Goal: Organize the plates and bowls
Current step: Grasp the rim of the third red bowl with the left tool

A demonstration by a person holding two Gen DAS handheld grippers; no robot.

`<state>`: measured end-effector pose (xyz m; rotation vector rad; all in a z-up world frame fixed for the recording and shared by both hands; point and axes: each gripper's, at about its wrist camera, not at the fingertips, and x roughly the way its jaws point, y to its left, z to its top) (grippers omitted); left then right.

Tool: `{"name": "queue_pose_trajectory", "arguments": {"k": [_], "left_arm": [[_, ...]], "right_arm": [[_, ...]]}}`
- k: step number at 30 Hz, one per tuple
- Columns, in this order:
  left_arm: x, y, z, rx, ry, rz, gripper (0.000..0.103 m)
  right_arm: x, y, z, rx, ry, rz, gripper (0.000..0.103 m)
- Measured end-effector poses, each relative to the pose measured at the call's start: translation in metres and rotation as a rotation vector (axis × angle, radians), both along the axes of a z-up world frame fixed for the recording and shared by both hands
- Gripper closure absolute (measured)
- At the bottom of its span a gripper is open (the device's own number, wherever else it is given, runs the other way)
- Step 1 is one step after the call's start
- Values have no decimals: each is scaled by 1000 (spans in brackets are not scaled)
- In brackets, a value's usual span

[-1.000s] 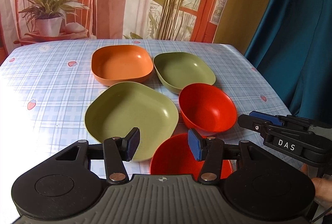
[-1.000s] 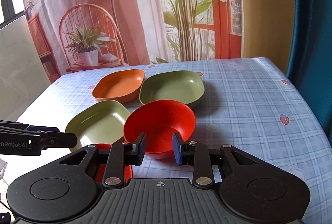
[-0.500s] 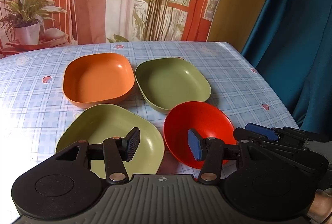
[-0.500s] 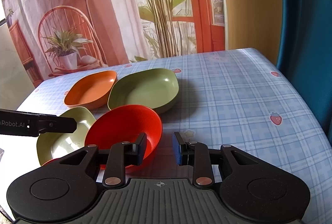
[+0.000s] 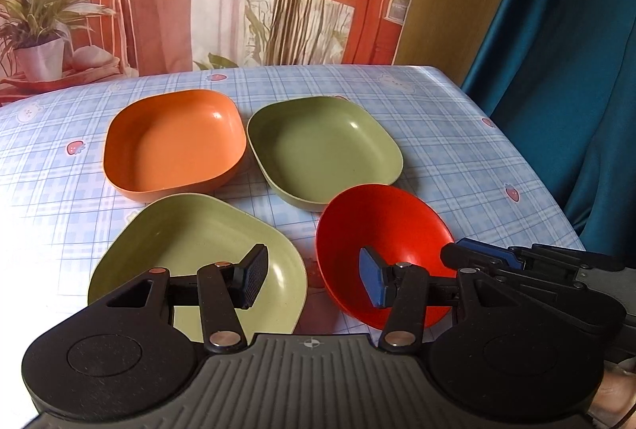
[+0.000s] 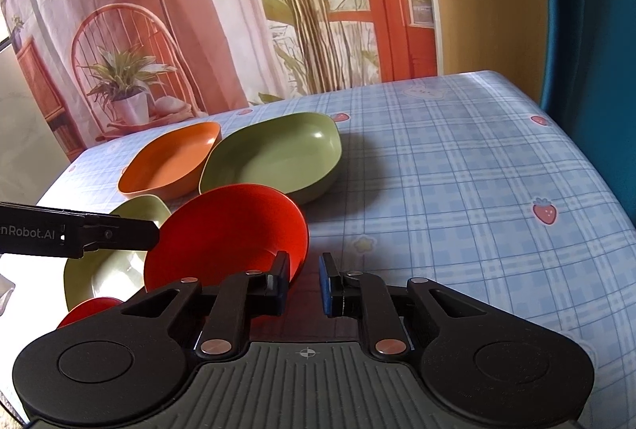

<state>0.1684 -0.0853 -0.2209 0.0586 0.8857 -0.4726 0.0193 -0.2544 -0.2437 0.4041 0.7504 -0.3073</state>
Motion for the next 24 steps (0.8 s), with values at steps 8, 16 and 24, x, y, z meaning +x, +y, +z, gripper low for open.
{"name": "queue_pose_trajectory", "arguments": {"k": [8,16,24], "left_arm": [[0,-2,-2,-12,8,-23,54],[-1,-11,-8,-14,13,-57,86],[-5,-9,-6,-19,-4,-57,86]], "right_arm": [[-2,-1,-1,8,-3,-4,93],[-2,-1,-3,13,0,-3,95],[-2,-1,1,27,-13,-19,95]]}}
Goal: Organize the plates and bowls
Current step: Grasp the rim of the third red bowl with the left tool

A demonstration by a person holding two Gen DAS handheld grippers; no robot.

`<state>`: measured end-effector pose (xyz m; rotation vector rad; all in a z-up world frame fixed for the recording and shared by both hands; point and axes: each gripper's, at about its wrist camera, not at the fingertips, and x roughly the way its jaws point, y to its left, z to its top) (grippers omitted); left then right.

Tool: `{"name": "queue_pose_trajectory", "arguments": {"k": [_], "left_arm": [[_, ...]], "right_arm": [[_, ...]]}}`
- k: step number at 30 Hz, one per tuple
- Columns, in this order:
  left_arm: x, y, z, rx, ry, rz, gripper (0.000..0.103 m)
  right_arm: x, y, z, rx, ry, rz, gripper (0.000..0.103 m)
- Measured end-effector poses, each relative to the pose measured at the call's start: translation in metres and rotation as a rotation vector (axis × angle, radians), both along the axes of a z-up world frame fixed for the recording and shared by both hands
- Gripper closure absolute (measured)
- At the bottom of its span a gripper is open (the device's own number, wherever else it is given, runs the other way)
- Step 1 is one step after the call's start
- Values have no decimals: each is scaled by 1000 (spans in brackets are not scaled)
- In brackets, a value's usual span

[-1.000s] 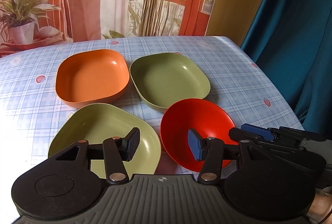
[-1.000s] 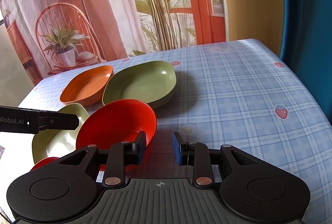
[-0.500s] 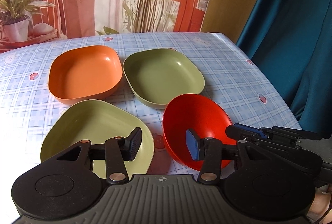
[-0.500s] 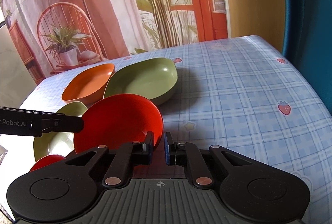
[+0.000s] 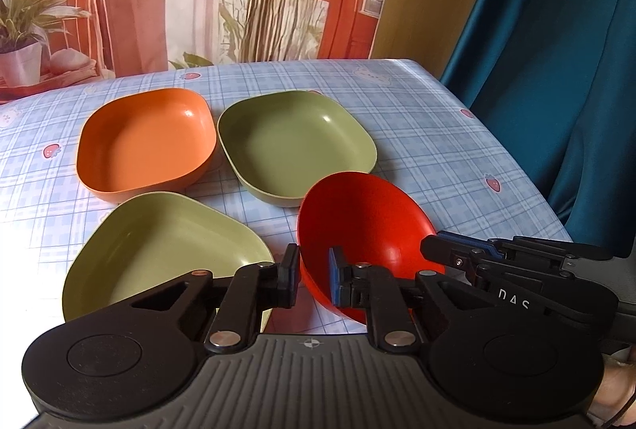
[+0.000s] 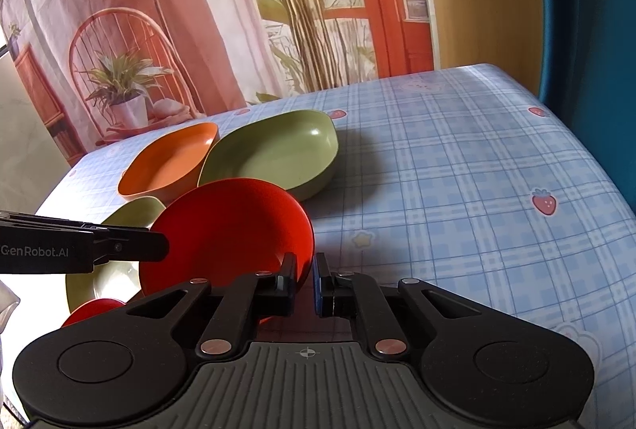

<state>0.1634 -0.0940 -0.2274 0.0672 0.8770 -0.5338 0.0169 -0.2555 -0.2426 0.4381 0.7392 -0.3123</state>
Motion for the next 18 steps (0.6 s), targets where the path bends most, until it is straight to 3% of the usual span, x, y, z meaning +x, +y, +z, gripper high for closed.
{"name": "queue_pose_trajectory", "arguments": {"k": [18], "left_arm": [[-34,31,34,-44,-66,39,86]], "right_arm": [[-5,26,53,-52,-89,37,95]]}}
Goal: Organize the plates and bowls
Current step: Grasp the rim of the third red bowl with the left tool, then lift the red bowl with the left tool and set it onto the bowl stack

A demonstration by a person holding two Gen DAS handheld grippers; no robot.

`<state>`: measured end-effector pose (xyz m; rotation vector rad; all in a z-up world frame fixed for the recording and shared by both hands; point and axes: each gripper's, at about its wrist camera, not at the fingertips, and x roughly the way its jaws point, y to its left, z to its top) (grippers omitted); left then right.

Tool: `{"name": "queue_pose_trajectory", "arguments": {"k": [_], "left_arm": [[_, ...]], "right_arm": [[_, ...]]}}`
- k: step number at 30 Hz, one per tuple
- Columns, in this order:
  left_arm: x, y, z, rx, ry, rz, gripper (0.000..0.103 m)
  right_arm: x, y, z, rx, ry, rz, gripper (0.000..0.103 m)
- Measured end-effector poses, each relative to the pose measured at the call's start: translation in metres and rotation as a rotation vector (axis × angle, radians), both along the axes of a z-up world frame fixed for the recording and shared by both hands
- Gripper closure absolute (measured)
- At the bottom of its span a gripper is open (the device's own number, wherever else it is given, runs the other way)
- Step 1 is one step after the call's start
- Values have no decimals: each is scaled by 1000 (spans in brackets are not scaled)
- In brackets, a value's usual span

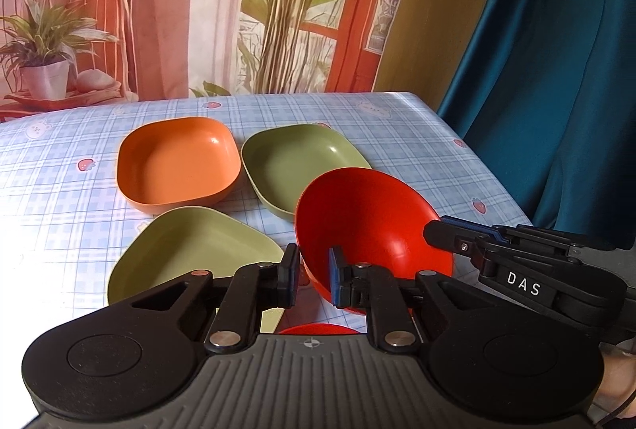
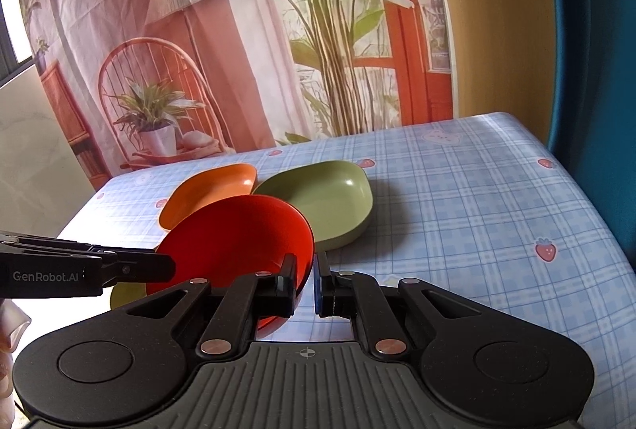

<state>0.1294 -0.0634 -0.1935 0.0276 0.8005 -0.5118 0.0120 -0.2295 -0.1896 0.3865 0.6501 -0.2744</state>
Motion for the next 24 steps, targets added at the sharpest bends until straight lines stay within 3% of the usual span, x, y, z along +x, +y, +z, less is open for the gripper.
{"name": "queue_pose_trajectory", "arguments": {"k": [12,24], "left_arm": [[-31,33,15,-20,-20,41,86],[-49,53,9,-29,25,55,86]], "right_arm": [[-7,41,29,-37,-27,62,94],[-16,67,35,-29,-10,112,94]]}}
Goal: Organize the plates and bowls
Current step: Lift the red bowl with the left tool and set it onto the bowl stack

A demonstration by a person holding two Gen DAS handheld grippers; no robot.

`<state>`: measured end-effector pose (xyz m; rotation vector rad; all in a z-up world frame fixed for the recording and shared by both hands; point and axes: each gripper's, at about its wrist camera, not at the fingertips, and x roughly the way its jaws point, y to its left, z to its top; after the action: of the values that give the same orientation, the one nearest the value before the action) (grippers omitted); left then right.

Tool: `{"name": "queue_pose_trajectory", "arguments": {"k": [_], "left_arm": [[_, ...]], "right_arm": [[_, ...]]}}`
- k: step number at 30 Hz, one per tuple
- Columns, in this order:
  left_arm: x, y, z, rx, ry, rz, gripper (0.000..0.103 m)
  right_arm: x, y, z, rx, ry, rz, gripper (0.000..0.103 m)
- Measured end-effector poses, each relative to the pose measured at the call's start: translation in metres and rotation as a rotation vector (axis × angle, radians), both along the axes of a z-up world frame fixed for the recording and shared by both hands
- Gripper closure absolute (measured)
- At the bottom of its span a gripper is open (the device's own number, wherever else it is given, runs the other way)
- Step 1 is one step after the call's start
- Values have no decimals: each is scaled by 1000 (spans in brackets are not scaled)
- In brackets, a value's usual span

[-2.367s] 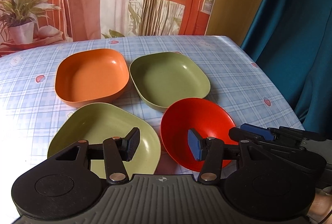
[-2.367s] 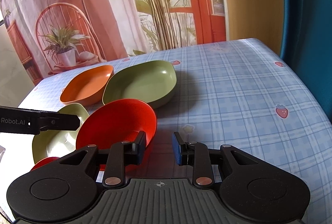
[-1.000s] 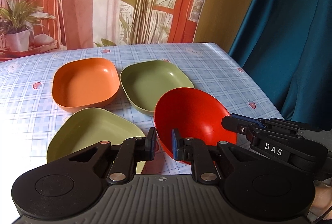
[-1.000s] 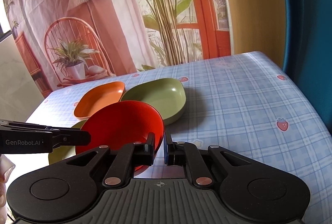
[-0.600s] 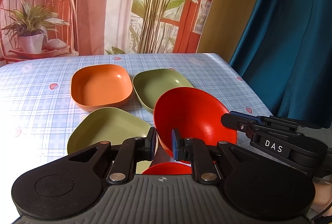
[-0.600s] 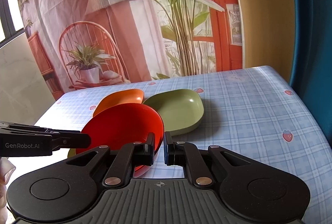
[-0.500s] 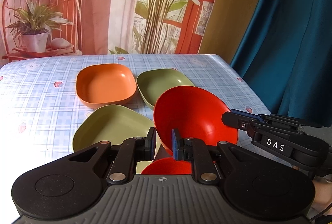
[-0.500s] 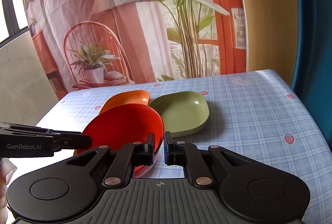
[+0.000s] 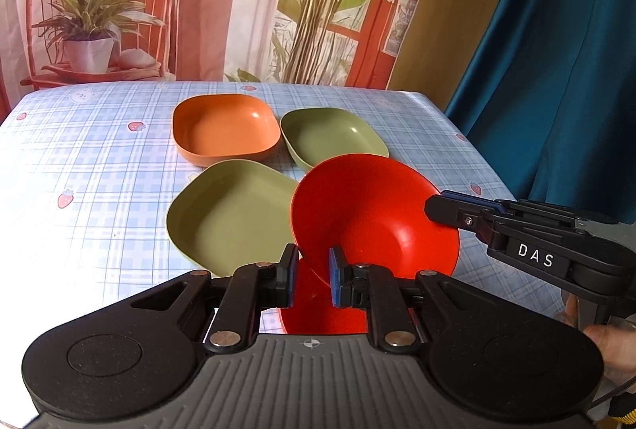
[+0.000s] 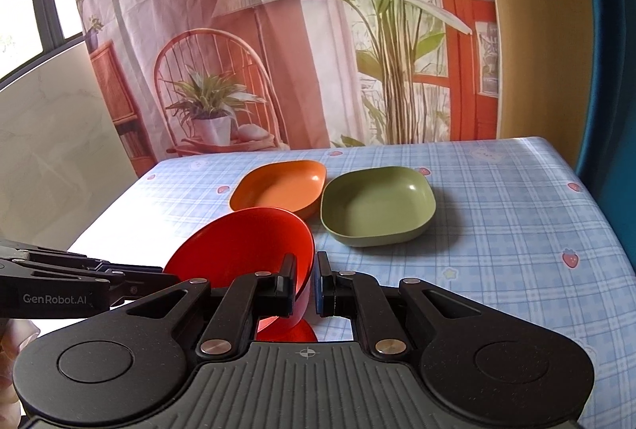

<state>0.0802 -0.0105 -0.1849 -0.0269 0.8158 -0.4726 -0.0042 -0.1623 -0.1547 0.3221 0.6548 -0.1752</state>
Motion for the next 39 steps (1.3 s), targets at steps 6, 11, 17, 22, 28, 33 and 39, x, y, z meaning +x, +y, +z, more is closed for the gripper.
{"name": "queue_pose_trajectory", "arguments": {"k": [6,11,17,22,28,33,39], "left_arm": [[-4,4,-11,-2,39,6,86],[-3,5,-24,0,83,13,86],[-1,4,-35,19,100,18,86],[-1,3,-40,23,109,18,85],[-3,2,-42,41,82,28,84],[-3,3,-43,24,90,33,79],[-5,6,-39,12,65,52,62]], "right_arm": [[-1,6,-7,11,28,19,94],[-1,10,-17,21,59,23,94],[-2,13,-28,19,87,24,94],[-1,13,-36,16,106,24,94],[1,16,-39,-3,113,32,94],[2,17,-41,-11,126,34,90],[2,19,-41,-21,122,32,84]]}}
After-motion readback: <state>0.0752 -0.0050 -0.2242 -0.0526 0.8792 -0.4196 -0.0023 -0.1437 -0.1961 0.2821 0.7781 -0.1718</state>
